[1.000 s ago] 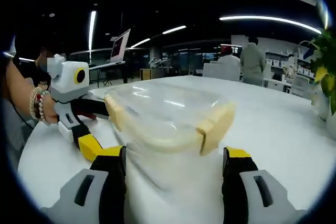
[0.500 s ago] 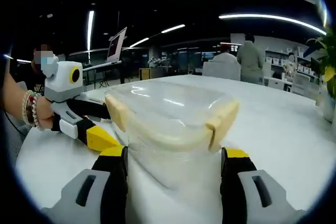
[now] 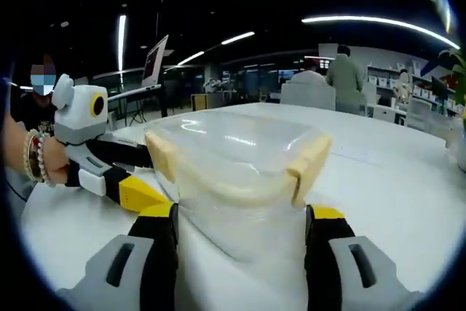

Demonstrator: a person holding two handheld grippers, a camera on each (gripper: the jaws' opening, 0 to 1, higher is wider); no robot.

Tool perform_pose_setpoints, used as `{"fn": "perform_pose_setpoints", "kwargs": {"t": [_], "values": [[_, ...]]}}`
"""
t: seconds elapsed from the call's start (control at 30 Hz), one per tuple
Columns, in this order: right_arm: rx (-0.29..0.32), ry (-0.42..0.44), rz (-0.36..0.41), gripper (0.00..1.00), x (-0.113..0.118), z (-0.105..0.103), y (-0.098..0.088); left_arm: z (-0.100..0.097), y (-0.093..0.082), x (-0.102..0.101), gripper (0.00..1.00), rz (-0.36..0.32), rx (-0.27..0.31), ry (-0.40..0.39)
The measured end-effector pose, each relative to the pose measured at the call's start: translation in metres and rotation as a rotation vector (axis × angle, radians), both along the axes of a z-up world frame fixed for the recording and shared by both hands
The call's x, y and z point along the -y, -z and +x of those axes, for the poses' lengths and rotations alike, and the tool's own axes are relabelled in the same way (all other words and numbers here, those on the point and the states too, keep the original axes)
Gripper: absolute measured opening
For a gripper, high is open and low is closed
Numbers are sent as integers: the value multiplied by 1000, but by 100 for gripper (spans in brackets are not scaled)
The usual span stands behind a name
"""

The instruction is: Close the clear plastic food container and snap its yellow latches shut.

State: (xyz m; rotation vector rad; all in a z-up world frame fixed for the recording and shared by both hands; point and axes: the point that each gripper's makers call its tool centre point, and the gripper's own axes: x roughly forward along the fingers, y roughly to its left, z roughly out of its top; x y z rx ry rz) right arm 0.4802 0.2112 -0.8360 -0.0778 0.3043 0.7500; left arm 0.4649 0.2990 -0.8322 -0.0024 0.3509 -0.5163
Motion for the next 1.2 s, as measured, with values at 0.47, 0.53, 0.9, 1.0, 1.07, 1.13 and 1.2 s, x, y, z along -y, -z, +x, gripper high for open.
{"fn": "perform_pose_setpoints", "kwargs": {"t": [0.47, 0.53, 0.9, 1.0, 1.07, 1.13, 1.2], "values": [[-74, 19, -32, 66, 22, -7, -4, -11, -1, -14, 55, 48, -52, -24], [-70, 28, -33, 64, 29, -11, -13, -14, -8, -20, 70, 70, -29, -46], [-25, 68, 19, 68, 50, -67, -70, -57, -68, -18, 77, 29, -24, 51], [-16, 85, 1, 68, 54, -85, -75, -78, -81, -22, 78, 88, -7, 95], [-6, 97, -3, 68, 57, -102, -81, -93, -83, -30, 77, 122, -42, 101], [7, 110, 5, 68, 61, -117, -85, -106, -87, -37, 77, 101, -74, 95], [-1, 128, 6, 68, 64, -133, -86, -121, -94, -43, 77, 104, -86, 111]]}}
